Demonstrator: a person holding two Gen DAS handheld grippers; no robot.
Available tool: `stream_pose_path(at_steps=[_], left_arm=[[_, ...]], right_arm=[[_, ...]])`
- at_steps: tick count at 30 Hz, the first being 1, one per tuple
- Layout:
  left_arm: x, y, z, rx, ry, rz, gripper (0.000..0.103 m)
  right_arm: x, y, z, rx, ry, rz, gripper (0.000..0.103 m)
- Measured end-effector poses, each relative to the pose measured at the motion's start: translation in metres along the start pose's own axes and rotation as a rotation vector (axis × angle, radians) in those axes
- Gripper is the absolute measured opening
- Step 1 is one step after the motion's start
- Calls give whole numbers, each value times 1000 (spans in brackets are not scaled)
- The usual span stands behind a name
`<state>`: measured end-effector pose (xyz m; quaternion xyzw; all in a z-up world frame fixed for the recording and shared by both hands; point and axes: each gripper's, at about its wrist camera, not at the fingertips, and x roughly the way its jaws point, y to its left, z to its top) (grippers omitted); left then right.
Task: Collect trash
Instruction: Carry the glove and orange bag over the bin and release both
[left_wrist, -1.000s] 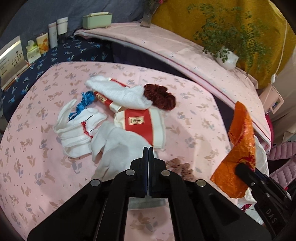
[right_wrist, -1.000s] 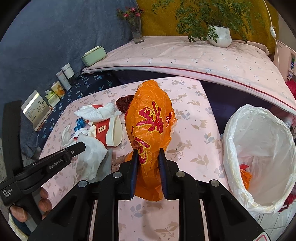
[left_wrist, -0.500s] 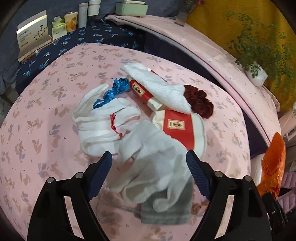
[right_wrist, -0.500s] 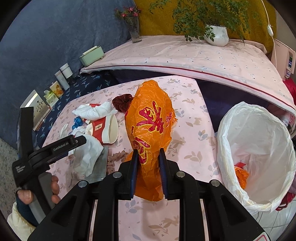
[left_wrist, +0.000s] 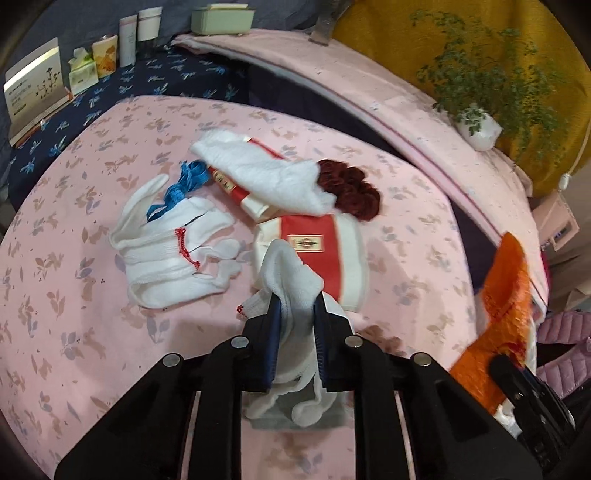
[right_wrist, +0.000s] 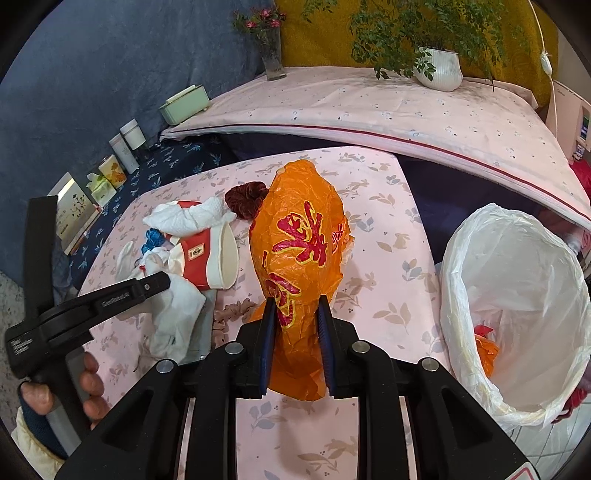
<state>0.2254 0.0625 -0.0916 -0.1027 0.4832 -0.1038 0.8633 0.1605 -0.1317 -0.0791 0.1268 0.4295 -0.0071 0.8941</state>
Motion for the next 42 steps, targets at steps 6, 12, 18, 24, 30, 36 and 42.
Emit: stream_pose_path(at_steps=[6,12,18,24,30,36,42], left_arm=[[-35,-38,-2,77,-47,-51,16],[-50,-85,-8,173,-69,-85,16],[-52,-136,-18,271,-68,-124,16],[-47,-190,-33,385,-58,-178,16],[-35,-233,-49,475,-30,-231,16],[-22,-269,-58,541,13,-305,17],[-14,-295,-62,577,35,-362,19]], right_arm=[[-21,-5,2,5,-41,5,21],[-47,-28,2,41,-90,-25,21],[-69,-66,2,98,-129,-83,22],[-85,-109,-2,164,-151,-153,22],[-93,-152,-10,237,-153,-219,22],[-99,-183,-17,286,-150,-265,24],[-98,-201,-22,308,-142,-302,24]])
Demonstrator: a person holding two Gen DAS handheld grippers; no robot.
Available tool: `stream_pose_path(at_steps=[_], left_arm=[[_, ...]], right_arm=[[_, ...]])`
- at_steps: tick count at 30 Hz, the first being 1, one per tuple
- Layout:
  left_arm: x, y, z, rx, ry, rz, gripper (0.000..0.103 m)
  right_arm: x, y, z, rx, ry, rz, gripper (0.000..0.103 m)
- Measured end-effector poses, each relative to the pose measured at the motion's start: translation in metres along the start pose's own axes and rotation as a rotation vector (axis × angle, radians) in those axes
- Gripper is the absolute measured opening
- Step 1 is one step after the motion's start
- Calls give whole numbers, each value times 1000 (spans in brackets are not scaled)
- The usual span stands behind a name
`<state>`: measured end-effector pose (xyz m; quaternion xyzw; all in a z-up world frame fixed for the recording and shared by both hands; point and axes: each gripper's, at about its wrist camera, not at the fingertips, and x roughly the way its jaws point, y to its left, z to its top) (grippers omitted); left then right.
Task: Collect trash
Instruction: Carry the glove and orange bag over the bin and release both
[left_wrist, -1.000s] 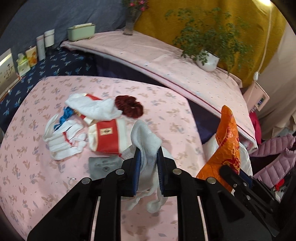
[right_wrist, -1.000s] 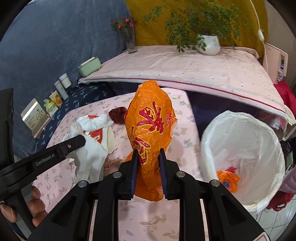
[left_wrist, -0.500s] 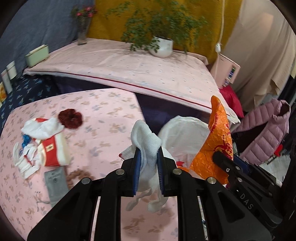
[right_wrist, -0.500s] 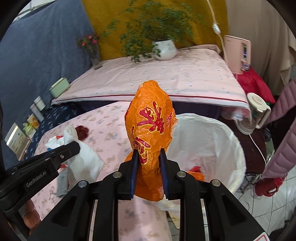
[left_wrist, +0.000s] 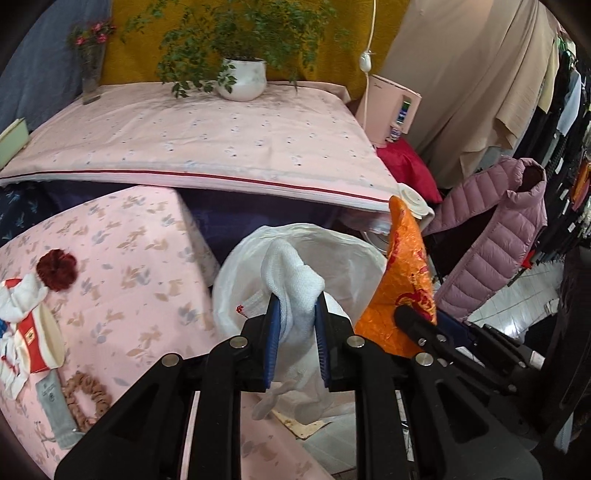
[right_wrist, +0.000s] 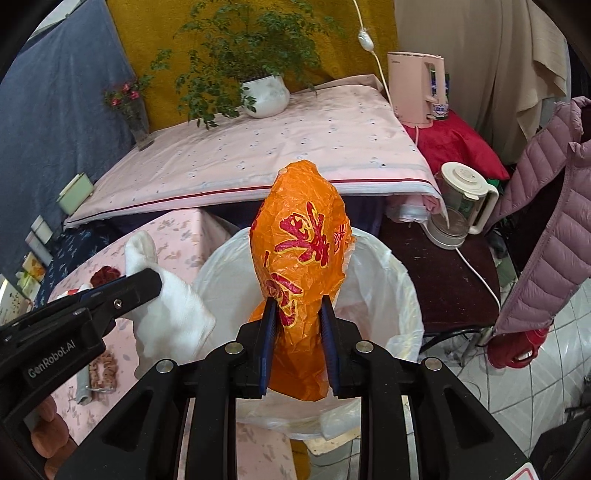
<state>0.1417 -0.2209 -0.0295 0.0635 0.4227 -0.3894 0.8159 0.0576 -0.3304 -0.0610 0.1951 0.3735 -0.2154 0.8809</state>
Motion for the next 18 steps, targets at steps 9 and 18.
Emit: stream_pose_path(at_steps=[9,18], left_arm=[[13,-11,6,18,16,21,32],[7,-9,4,12,-6,55,48]], right_arm=[[3,-13,2,21,-1,-21,31],[2,-10,5,12,-16,-20,38]])
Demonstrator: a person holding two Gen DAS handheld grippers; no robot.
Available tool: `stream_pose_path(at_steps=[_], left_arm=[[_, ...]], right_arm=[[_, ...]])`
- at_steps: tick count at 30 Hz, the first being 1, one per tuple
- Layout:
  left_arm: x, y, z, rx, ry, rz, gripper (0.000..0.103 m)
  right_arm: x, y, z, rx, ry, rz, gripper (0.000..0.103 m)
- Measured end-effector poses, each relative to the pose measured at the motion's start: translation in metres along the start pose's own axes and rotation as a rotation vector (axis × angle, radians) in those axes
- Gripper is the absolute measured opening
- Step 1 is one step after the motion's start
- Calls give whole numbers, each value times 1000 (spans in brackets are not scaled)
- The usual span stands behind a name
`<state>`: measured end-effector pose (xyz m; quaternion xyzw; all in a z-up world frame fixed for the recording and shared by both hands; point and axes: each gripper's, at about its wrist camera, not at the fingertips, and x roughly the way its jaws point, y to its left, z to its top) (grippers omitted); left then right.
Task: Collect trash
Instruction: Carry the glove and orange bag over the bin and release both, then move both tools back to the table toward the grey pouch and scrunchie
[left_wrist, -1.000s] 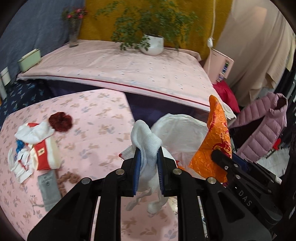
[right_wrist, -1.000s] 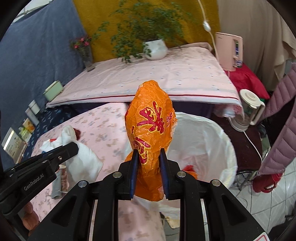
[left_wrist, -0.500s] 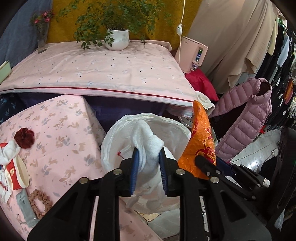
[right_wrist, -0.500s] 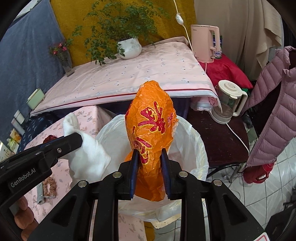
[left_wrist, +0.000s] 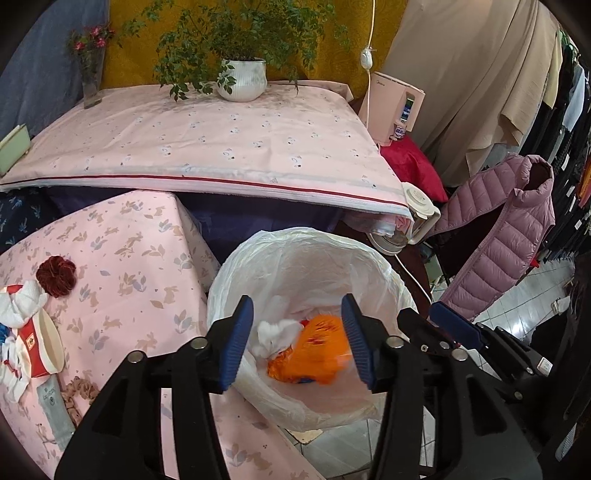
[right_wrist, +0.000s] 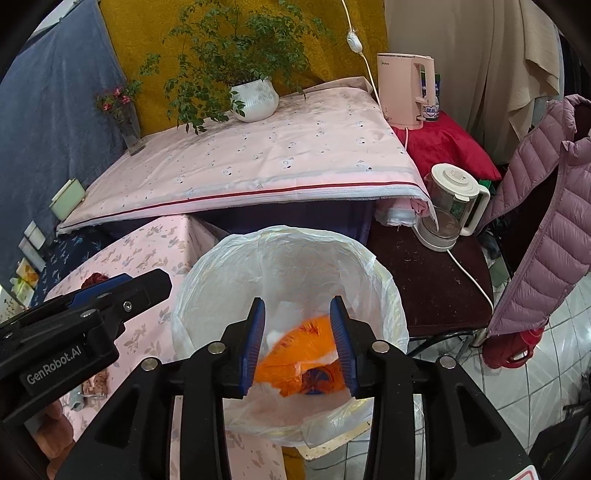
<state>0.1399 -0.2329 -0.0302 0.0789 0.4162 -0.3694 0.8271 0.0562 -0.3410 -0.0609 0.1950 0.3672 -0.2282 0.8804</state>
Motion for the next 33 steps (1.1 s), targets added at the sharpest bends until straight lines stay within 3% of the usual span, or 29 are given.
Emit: stream_pose_path(at_steps=[5,7,13,21,33], left_arm=[[-7,5,-2,-5,-11,13,48],[-10,9,-4,-24,-13,7,49],[-22,36,-15,-116,-22,-4,52],[-53,76,-32,-163,-82,166,52],[-96,158,-69,-269,-91,400,52]], right_arm=[[-5,3,-2,-2,-5,5,44],[-8,6,-3,-8,-10,7,50],[-15,24,-7,-55,-18,6,55],[-22,61,-15,-127,-19,42,56],[-28,145,-41,-270,12,137,61]])
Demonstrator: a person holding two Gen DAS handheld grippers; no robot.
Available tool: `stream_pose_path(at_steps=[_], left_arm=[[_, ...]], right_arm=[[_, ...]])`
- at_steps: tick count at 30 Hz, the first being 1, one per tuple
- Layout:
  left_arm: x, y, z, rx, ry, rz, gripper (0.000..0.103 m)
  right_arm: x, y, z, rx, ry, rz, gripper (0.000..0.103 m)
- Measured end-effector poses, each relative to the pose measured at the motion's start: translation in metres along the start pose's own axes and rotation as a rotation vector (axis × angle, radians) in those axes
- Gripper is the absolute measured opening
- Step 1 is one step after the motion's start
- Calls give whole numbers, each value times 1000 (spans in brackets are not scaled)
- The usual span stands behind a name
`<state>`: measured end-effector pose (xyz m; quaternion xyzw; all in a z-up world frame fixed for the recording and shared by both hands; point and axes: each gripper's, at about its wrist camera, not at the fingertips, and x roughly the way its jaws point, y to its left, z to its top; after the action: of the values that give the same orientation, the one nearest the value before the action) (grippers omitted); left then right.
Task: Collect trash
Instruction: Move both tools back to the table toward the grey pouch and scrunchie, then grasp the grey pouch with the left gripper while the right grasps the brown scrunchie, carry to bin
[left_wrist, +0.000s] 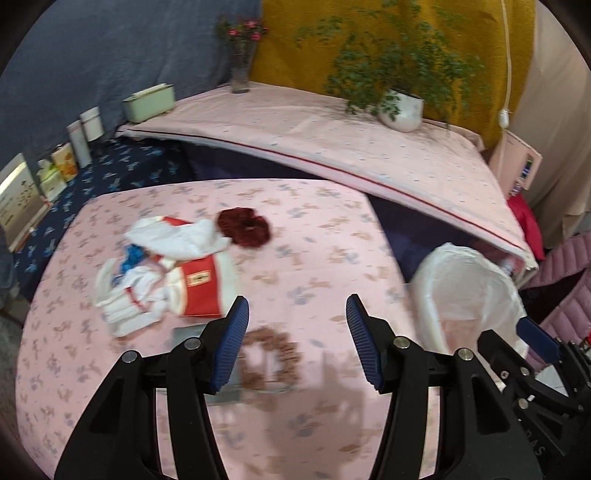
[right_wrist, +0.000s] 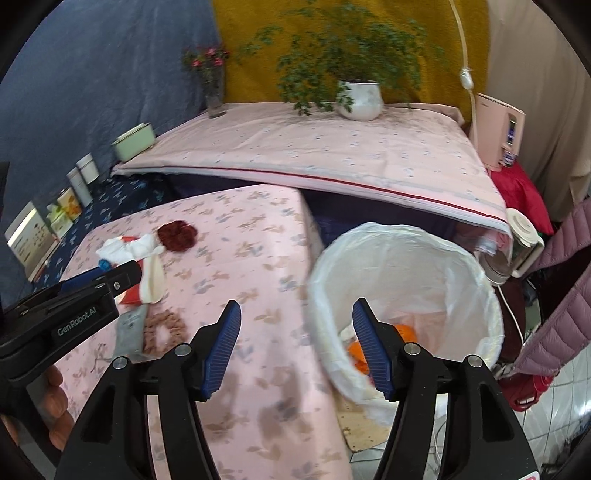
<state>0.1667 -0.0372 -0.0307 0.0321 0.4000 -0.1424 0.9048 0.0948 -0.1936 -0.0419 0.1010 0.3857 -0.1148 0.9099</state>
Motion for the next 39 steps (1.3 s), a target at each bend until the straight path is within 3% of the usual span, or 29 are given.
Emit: stream_pose_path(at_steps=[5,12,21,27,29,34,39], left_arm=[[-1,48,-11,-44,5,96,52],[6,108,-34,-137,59,156,52],[15,148,-49,-179,97,200,52],[25,150,-52,-173,122,188,54],[29,146,-53,-171,128,174,64],[41,128,-53,-143,150,117,72],[55,102,-55,-118,171,49,81]], right_arm=[[9,38,-8,-50,28,42,61],[32,80,-19,-95,78,87,61],[80,118,-33,-131,158,109,59],[113,132,-36,-150,209,99,47],[123,133,-38,-151,224,93,44],[135,129,-45,-149,258,89,24],[130,117,-48,-129,258,90,16]])
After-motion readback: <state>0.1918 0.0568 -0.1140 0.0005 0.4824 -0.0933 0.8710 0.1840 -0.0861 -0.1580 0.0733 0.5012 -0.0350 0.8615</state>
